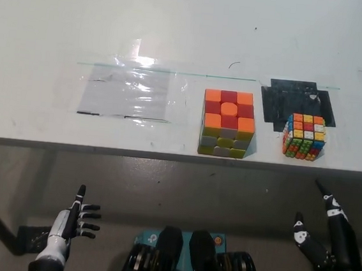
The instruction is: The robot uses its right hand to pick up the small cube kept on the middle on the desk and place it on the bigger cube kept next to it
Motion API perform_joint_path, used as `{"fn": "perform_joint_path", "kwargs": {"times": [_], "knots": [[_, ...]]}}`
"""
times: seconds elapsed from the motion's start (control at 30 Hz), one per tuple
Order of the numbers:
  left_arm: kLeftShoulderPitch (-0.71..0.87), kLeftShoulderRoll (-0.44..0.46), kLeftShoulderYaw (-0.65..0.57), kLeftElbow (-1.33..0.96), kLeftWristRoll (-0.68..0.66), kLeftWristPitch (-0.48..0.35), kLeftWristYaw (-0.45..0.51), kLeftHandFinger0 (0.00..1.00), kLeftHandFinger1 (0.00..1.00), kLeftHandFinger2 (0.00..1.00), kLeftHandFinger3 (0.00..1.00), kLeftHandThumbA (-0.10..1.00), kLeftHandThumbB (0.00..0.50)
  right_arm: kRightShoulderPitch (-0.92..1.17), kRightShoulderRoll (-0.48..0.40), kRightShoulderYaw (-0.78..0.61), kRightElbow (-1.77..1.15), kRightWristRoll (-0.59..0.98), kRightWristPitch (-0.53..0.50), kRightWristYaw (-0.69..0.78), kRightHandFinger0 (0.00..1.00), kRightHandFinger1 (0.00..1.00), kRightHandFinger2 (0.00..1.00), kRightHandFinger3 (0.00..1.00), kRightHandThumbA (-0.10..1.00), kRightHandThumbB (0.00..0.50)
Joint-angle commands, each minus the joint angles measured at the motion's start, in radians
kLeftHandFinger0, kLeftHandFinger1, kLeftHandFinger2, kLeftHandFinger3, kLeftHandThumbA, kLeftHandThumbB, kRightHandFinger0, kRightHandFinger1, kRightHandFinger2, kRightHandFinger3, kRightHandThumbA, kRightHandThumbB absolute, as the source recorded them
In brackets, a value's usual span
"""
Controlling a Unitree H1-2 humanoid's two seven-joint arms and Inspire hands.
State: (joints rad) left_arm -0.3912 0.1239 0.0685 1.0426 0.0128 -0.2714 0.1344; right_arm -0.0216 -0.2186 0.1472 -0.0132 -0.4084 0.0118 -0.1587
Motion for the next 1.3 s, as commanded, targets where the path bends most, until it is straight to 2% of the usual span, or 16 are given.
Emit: {"fn": "perform_joint_path", "kwargs": {"times": [0.0,0.17,0.2,0.4,0.53,0.6,0.77,0.8,0.83,0.9,0.93,1.0,1.03,1.07,1.17,1.27], "knots": [[-0.022,0.021,0.002,-0.011,0.009,-0.048,0.022,0.45,0.44,0.54,0.56,1.0,0.125,0.024,-0.022,0.0,-0.114,0.003,0.009,0.061,0.96,1.0,1.0,1.0,0.35,0.206],[-0.022,0.022,-0.001,-0.006,0.013,-0.055,0.026,0.43,0.42,0.52,0.54,1.0,0.091,0.051,-0.029,-0.016,-0.223,0.027,0.047,0.107,0.95,1.0,1.0,1.0,0.34,0.206],[-0.019,0.02,0.01,-0.006,0.0,-0.05,0.024,0.41,0.41,0.51,0.51,1.0,0.107,0.058,-0.03,-0.016,-0.265,0.025,0.058,0.119,0.94,1.0,1.0,1.0,0.34,0.21],[-0.017,0.018,0.012,0.003,-0.003,-0.065,0.023,0.38,0.39,0.48,0.49,1.0,0.098,0.058,-0.032,-0.024,-0.354,0.024,0.053,0.146,0.88,1.0,1.0,1.0,0.31,0.207],[-0.014,0.02,0.009,0.003,0.004,-0.057,0.033,0.42,0.43,0.55,0.55,1.0,0.094,-0.002,-0.054,-0.046,-0.473,0.059,0.075,0.199,0.81,0.92,0.92,1.0,0.28,0.194],[-0.013,0.02,0.008,0.003,0.006,-0.062,0.039,0.4,0.41,0.51,0.5,1.0,0.087,-0.016,-0.061,-0.052,-0.492,0.054,0.084,0.211,0.81,0.92,0.91,1.0,0.28,0.198],[-0.011,0.019,0.012,0.0,-0.006,-0.069,0.022,0.41,0.41,0.51,0.5,1.0,0.08,-0.105,-0.098,-0.08,-0.497,0.0,0.066,0.21,0.81,0.94,0.92,1.0,0.33,0.239],[-0.012,0.02,0.008,0.001,0.001,-0.069,0.027,0.41,0.41,0.5,0.49,1.0,0.086,-0.122,-0.109,-0.084,-0.485,-0.007,0.065,0.214,0.84,0.99,0.98,1.0,0.36,0.245],[-0.011,0.02,0.008,-0.001,0.001,-0.063,0.028,0.43,0.43,0.54,0.54,1.0,0.097,-0.136,-0.115,-0.085,-0.478,-0.015,0.066,0.217,0.88,1.0,1.0,1.0,0.39,0.25],[-0.01,0.019,0.01,-0.003,-0.005,-0.07,0.021,0.42,0.42,0.52,0.52,1.0,0.088,-0.177,-0.141,-0.083,-0.447,-0.037,0.061,0.229,0.92,1.0,1.0,1.0,0.42,0.278],[-0.012,0.021,0.007,-0.002,0.0,-0.074,0.024,0.42,0.41,0.52,0.53,1.0,0.085,-0.193,-0.155,-0.08,-0.432,-0.033,0.056,0.239,1.0,1.0,1.0,1.0,0.44,0.287],[-0.012,0.019,0.013,-0.008,-0.006,-0.057,0.026,0.41,0.41,0.52,0.53,1.0,0.115,-0.215,-0.175,-0.073,-0.409,-0.036,0.074,0.262,1.0,1.0,1.0,1.0,0.55,0.313],[-0.012,0.019,0.013,-0.008,-0.006,-0.056,0.026,0.41,0.41,0.51,0.52,1.0,0.115,-0.216,-0.177,-0.072,-0.407,-0.036,0.075,0.262,1.0,1.0,1.0,1.0,0.56,0.314],[-0.008,0.018,0.011,-0.019,-0.002,-0.052,0.029,0.38,0.38,0.48,0.49,1.0,0.112,-0.234,-0.183,-0.07,-0.379,-0.035,0.071,0.264,1.0,1.0,1.0,1.0,0.6,0.341],[-0.012,0.02,0.009,-0.009,-0.003,-0.054,0.024,0.39,0.4,0.5,0.5,1.0,0.131,-0.257,-0.189,-0.064,-0.341,-0.048,0.058,0.26,1.0,1.0,1.0,1.0,0.62,0.366],[-0.02,0.019,0.005,-0.009,0.004,-0.06,0.032,0.37,0.39,0.49,0.48,1.0,0.128,-0.299,-0.188,-0.055,-0.282,-0.066,0.05,0.257,1.0,1.0,1.0,1.0,0.65,0.377]]}}
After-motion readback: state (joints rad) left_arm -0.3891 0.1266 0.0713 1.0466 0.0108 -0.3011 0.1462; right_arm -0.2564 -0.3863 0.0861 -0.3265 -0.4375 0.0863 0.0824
